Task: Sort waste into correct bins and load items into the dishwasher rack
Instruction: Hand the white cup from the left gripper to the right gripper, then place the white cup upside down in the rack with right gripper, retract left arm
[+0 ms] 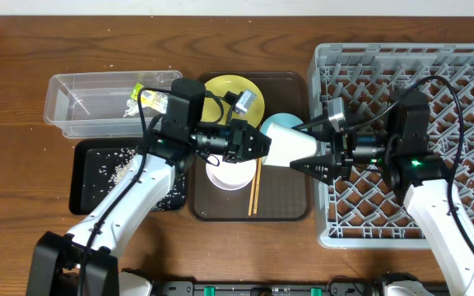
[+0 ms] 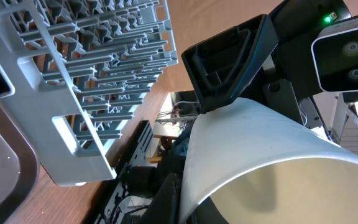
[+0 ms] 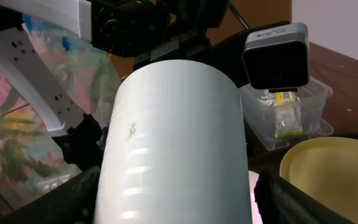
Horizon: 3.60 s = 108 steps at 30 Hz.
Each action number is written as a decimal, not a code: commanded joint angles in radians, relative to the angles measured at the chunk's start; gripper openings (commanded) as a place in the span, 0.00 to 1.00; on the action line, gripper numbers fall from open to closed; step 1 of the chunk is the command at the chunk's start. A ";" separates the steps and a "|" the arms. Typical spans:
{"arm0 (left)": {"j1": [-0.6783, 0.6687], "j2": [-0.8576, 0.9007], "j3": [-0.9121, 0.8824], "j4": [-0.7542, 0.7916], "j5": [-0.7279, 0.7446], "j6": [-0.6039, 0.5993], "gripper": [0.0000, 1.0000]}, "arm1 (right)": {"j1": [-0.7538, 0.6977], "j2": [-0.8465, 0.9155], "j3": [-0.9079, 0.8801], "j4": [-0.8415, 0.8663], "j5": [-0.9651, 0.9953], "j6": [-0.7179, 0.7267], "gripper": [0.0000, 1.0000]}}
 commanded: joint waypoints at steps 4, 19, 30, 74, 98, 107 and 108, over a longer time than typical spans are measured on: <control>0.000 0.005 0.016 0.006 0.021 -0.008 0.06 | 0.010 0.001 0.014 -0.001 -0.006 0.010 0.76; 0.000 0.005 0.016 -0.001 -0.084 0.102 0.30 | 0.010 0.001 0.014 -0.002 0.077 0.115 0.53; 0.028 -0.024 0.016 -0.383 -0.701 0.390 0.40 | 0.008 -0.010 0.015 -0.097 0.489 0.253 0.32; 0.291 -0.342 0.016 -0.756 -0.968 0.457 0.45 | -0.424 -0.051 0.217 -1.009 1.542 0.552 0.01; 0.291 -0.341 0.016 -0.798 -0.983 0.457 0.45 | -0.414 -0.042 0.236 -0.827 1.246 0.422 0.98; 0.291 -0.339 0.016 -0.898 -1.114 0.455 0.46 | -0.175 -0.031 0.389 -0.633 0.896 0.173 0.81; 0.291 -0.339 0.016 -0.902 -1.114 0.455 0.46 | -0.134 -0.024 0.389 -0.624 0.916 0.154 0.80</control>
